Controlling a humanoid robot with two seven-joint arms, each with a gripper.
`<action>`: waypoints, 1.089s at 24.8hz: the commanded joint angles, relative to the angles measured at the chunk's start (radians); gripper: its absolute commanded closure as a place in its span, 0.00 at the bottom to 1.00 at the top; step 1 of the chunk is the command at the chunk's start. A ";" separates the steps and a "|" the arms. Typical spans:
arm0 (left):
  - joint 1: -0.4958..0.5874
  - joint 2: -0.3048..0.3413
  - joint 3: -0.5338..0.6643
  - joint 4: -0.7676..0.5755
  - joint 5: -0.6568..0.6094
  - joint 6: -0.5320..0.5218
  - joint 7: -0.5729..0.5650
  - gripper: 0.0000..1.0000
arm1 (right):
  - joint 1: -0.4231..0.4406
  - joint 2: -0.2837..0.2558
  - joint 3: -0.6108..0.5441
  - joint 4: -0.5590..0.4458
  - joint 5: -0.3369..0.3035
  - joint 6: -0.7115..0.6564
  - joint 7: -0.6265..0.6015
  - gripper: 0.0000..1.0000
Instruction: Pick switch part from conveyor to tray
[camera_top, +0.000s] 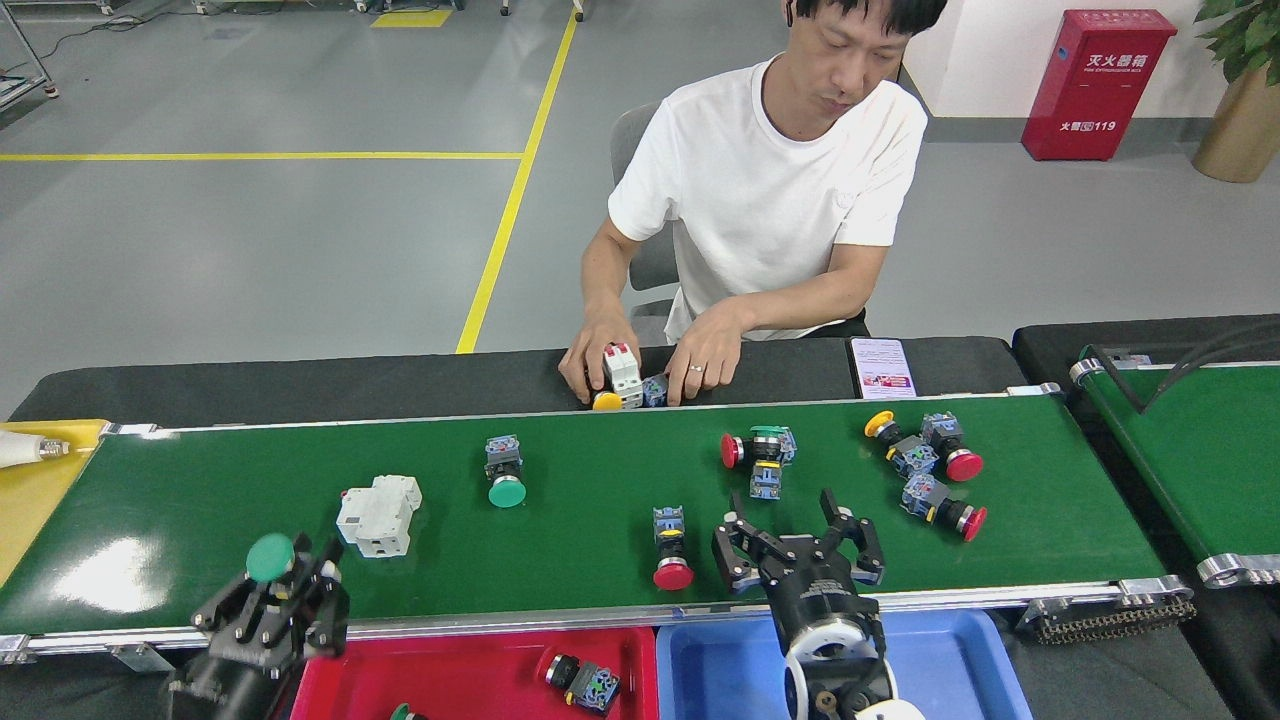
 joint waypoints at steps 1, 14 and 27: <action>-0.006 -0.014 -0.060 -0.017 -0.080 0.004 0.028 0.63 | -0.043 0.014 0.003 0.047 -0.007 0.002 0.003 0.09; -0.013 -0.142 0.042 -0.022 -0.077 0.013 0.018 0.00 | -0.097 0.007 0.021 0.081 -0.018 -0.025 -0.077 0.86; -0.250 -0.039 0.317 0.268 0.000 0.054 -0.039 0.00 | 0.277 -0.041 0.021 -0.422 -0.112 -0.694 0.032 0.82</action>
